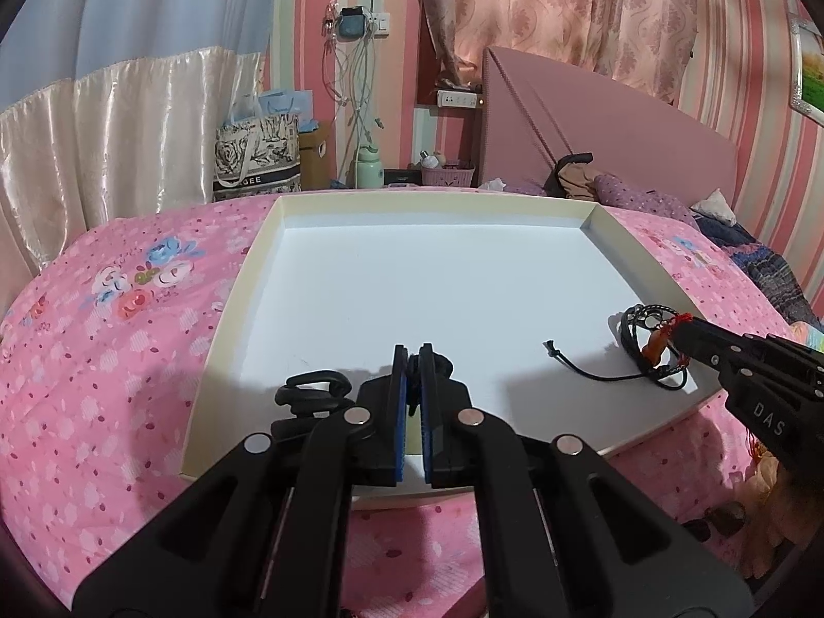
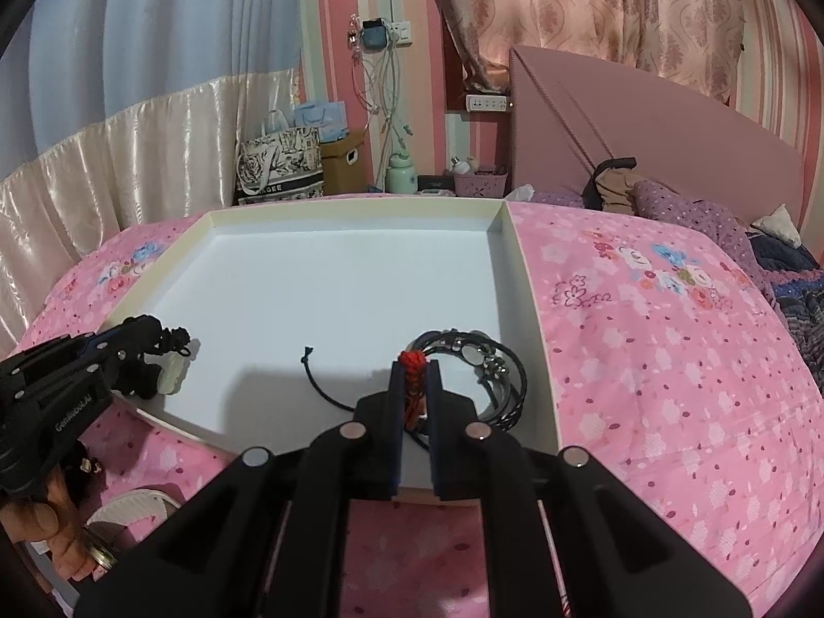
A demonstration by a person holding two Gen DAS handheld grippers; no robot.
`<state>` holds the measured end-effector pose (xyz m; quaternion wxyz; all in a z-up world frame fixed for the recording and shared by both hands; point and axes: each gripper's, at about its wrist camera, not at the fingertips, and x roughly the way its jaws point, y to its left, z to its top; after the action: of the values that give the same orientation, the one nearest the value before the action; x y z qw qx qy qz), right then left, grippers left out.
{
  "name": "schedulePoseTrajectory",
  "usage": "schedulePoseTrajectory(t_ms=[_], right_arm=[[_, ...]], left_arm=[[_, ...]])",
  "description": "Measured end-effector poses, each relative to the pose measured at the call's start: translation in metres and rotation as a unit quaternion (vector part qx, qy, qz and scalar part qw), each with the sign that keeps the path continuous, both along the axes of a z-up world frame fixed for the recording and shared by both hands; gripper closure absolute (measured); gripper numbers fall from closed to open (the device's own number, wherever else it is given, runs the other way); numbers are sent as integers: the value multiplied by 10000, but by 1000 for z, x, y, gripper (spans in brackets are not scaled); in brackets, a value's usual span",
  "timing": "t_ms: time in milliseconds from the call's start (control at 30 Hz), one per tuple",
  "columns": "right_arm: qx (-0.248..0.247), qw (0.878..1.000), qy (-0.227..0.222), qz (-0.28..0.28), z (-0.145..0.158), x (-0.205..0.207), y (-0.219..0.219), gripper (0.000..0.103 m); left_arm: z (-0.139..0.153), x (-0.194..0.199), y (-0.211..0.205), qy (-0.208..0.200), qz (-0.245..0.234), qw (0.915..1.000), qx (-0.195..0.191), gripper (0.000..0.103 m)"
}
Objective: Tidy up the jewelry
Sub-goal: 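Lower the jade pendant into the tray while right tool lowers gourd pendant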
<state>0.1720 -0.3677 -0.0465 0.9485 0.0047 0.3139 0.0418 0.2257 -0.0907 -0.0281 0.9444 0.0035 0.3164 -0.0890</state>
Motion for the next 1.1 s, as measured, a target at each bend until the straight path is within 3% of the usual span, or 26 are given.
schedulePoseTrajectory(t_ms=[467, 633, 767, 1100], right_arm=[[42, 9999, 107, -48, -3, 1, -4, 93], [47, 9999, 109, -47, -3, 2, -3, 92], [49, 9999, 110, -44, -3, 1, -3, 92], [59, 9999, 116, -55, -3, 1, -2, 92]], left_arm=[[-2, 0, 1, 76, 39, 10000, -26, 95], [-1, -4, -1, -32, 62, 10000, 57, 73], [-1, -4, -2, -55, 64, 9999, 64, 72], [-1, -4, -3, -123, 87, 9998, 95, 54]])
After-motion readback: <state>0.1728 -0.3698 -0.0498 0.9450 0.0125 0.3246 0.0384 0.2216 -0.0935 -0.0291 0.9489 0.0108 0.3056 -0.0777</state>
